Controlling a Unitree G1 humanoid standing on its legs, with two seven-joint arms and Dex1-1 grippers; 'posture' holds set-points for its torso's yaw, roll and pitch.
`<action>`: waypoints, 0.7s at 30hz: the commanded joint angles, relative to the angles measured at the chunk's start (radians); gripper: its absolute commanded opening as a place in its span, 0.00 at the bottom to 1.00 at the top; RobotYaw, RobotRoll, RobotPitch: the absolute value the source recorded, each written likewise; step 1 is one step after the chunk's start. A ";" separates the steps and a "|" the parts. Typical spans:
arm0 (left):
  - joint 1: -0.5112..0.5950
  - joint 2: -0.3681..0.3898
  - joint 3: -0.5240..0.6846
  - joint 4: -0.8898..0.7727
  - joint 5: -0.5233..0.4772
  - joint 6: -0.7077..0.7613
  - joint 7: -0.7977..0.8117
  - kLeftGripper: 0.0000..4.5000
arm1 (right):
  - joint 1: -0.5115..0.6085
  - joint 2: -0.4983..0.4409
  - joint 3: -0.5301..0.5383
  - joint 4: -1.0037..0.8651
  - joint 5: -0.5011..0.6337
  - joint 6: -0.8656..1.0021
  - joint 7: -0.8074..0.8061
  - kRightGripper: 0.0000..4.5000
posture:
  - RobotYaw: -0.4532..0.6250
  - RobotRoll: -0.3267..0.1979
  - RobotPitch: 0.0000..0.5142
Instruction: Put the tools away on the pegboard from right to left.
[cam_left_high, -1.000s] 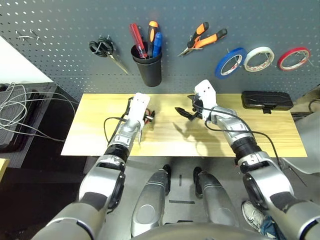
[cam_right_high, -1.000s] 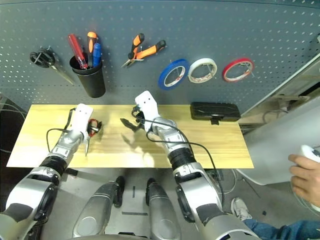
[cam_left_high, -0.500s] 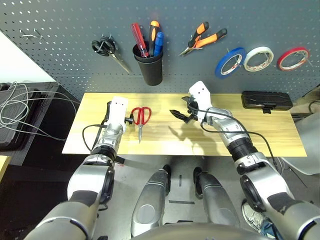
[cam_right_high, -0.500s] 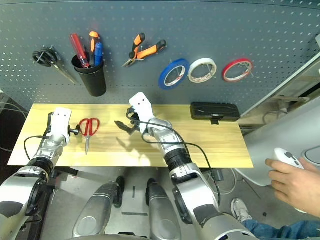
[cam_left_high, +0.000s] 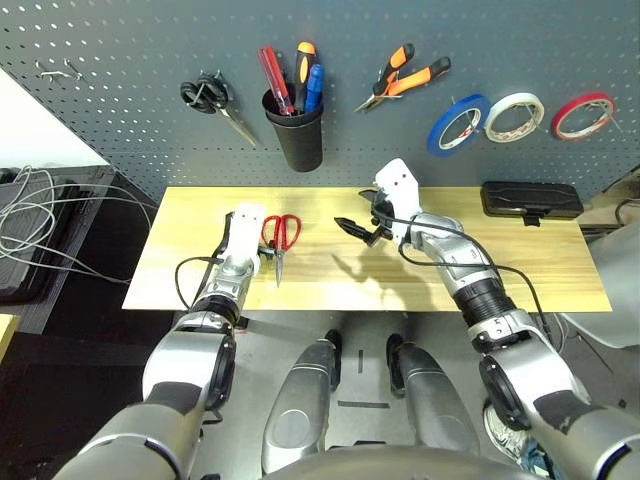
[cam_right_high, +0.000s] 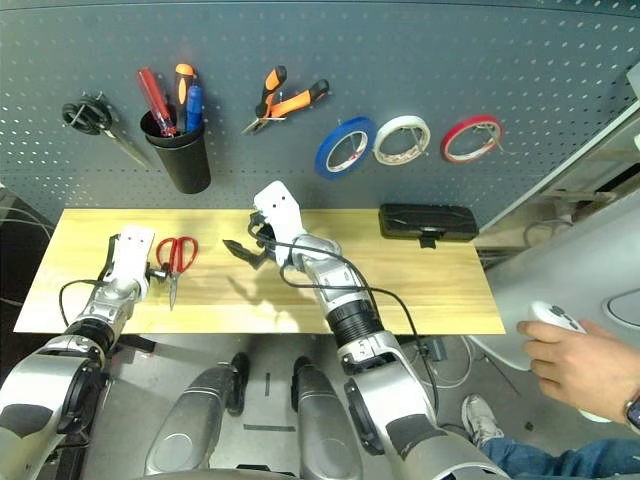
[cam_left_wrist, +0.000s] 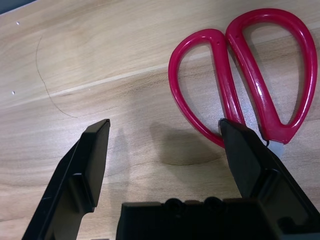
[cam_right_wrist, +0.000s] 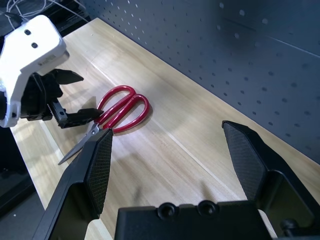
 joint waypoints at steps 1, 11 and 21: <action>0.028 -0.007 -0.012 0.034 0.015 0.038 -0.017 0.99 | 0.033 0.004 0.018 -0.064 0.007 0.044 0.003 1.00 | 0.40 0.62 0.53; 0.017 -0.037 -0.022 0.048 0.023 0.136 -0.098 0.50 | 0.083 -0.014 0.026 -0.153 0.011 0.103 0.004 1.00 | 0.38 0.62 0.54; 0.056 -0.048 -0.014 0.059 -0.001 0.393 -0.244 0.01 | 0.067 -0.014 0.021 -0.135 0.014 0.098 -0.004 1.00 | 0.39 0.62 0.53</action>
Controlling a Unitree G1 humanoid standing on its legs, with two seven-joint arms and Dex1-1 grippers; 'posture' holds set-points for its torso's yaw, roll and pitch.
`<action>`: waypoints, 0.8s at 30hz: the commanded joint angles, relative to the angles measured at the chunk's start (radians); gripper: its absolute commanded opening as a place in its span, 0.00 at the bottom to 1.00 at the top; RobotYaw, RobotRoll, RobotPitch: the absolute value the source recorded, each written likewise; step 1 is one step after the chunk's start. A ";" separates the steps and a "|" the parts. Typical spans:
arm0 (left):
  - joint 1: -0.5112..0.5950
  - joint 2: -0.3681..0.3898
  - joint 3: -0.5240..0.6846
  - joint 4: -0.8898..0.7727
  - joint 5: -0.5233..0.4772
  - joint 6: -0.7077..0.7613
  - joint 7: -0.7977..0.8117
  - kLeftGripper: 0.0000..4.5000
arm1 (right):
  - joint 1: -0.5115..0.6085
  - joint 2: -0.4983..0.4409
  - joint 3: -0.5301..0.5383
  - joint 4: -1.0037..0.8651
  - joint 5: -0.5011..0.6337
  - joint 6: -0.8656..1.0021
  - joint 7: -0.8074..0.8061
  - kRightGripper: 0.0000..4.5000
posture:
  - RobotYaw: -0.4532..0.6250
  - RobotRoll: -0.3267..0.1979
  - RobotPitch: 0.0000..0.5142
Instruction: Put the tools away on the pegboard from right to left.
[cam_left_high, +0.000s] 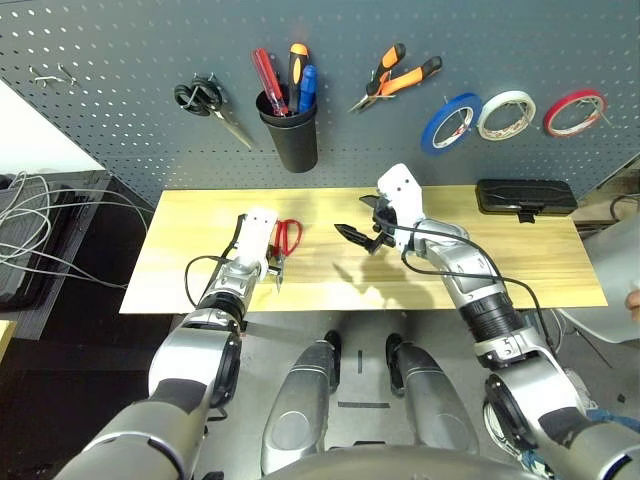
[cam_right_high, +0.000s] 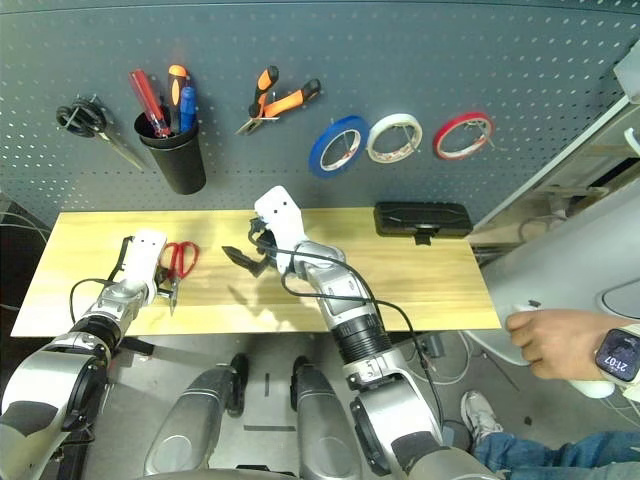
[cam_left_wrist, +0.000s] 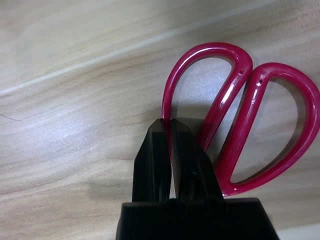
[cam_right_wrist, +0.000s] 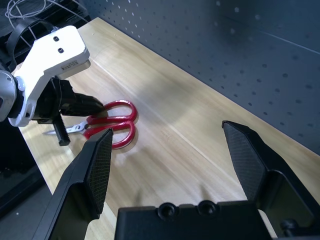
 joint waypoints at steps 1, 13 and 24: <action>0.082 -0.027 0.005 0.072 -0.018 0.152 -0.056 0.01 | -0.003 0.007 0.007 0.006 0.008 0.003 -0.002 1.00 | 0.39 0.62 0.53; 0.104 -0.014 0.060 -0.023 -0.050 -0.116 0.014 0.01 | -0.037 0.006 -0.003 0.032 0.020 -0.047 0.012 1.00 | 0.43 0.62 0.49; 0.227 -0.006 0.112 -0.262 -0.103 -0.327 0.118 0.01 | -0.051 -0.009 -0.023 0.046 0.027 -0.073 0.016 1.00 | 0.46 0.62 0.45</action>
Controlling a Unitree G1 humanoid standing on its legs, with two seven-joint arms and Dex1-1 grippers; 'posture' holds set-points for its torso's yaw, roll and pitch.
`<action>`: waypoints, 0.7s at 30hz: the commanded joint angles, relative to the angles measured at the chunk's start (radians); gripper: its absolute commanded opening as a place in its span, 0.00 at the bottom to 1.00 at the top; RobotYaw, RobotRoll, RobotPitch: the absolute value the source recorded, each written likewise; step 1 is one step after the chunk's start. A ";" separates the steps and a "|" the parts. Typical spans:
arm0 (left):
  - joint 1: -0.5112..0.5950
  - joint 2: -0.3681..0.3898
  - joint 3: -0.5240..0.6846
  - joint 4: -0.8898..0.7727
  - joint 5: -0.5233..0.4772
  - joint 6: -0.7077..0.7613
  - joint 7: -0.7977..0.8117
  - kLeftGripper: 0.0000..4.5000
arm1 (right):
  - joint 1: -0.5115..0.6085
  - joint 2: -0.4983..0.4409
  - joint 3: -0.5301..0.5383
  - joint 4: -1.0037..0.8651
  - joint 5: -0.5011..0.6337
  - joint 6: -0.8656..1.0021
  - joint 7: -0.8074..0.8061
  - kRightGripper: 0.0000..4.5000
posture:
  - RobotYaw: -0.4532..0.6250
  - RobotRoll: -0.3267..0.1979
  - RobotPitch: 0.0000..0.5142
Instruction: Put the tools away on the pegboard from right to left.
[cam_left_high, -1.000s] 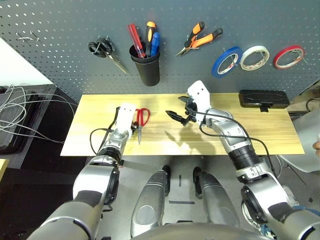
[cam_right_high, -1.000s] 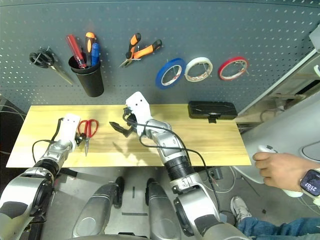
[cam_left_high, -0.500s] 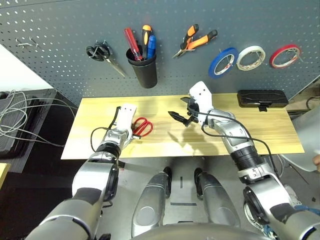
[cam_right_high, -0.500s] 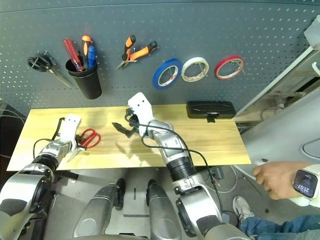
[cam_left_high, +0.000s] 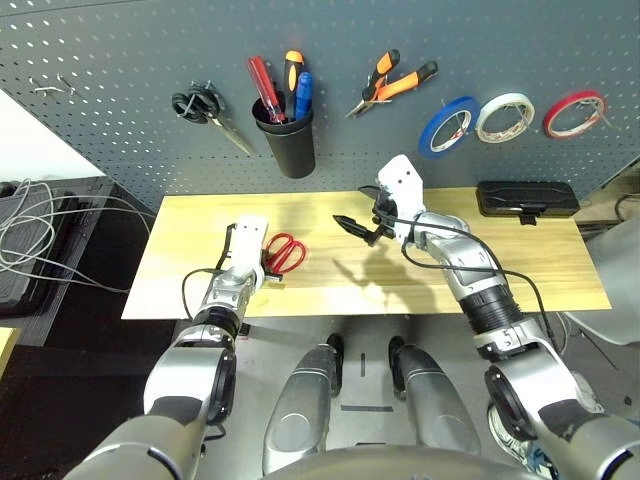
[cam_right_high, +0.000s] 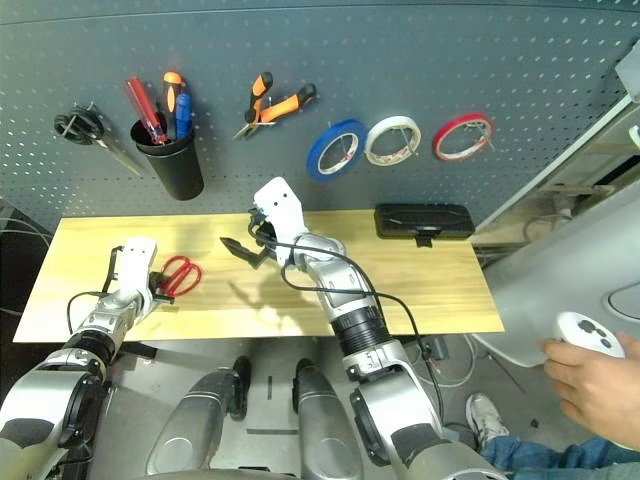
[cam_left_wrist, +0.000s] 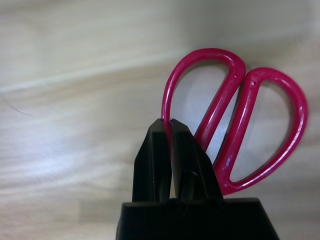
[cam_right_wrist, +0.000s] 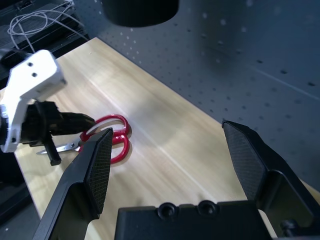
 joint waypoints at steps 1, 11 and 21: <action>0.067 0.002 0.019 -0.112 -0.017 -0.034 0.028 0.01 | -0.001 -0.002 -0.001 0.013 0.013 -0.011 0.008 1.00 | 0.46 0.62 0.44; 0.267 0.042 0.038 -0.494 -0.021 -0.061 0.038 0.01 | -0.004 0.003 -0.001 -0.008 0.028 -0.015 0.017 1.00 | 0.48 0.62 0.44; 0.302 0.065 0.036 -0.505 -0.023 0.048 0.016 0.01 | -0.006 0.007 0.004 0.010 0.028 -0.021 0.017 1.00 | 0.49 0.62 0.46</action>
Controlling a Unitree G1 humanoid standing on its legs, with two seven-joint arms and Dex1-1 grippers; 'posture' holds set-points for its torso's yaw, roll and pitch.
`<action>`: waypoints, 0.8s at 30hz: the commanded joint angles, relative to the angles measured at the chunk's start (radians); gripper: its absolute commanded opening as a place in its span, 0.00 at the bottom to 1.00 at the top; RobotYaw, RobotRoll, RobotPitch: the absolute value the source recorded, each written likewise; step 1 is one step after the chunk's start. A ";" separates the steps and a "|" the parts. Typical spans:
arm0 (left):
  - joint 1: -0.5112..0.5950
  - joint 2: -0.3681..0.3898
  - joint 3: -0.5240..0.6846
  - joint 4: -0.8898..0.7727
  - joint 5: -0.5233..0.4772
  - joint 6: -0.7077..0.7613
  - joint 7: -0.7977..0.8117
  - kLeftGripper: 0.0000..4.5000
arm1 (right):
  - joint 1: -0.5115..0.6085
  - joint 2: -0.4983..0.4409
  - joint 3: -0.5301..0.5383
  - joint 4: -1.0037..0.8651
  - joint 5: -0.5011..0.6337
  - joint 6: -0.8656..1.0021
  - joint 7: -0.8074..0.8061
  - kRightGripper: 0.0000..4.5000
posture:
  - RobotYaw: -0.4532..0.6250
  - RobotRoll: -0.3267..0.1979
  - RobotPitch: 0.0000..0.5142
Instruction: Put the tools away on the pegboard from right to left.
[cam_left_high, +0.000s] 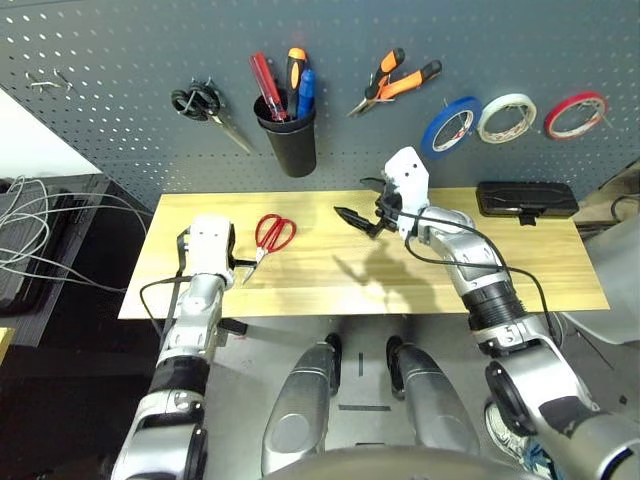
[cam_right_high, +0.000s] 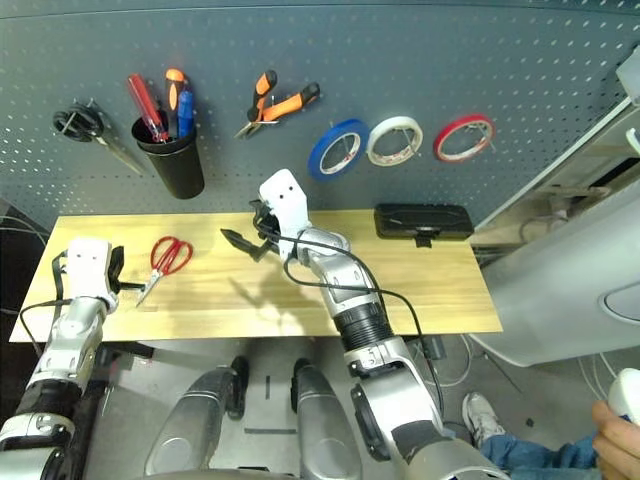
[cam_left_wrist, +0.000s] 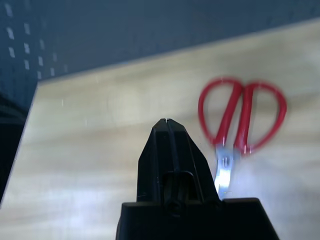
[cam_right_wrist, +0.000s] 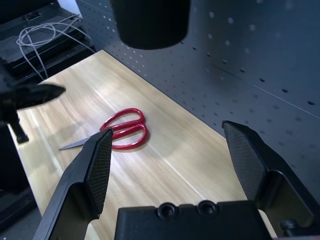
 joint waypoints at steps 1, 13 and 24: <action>-0.021 0.005 -0.008 0.056 0.010 0.023 -0.006 0.01 | 0.004 0.007 0.012 0.012 0.003 -0.006 0.003 1.00 | 0.49 0.62 0.46; -0.223 0.033 -0.180 0.232 0.134 0.006 -0.124 0.36 | 0.038 -0.019 0.006 0.017 -0.009 0.029 -0.025 1.00 | 0.45 0.62 0.56; -0.266 0.033 -0.273 0.277 0.169 0.069 -0.265 1.00 | 0.087 -0.031 0.015 0.005 -0.015 0.061 -0.049 1.00 | 0.43 0.62 0.70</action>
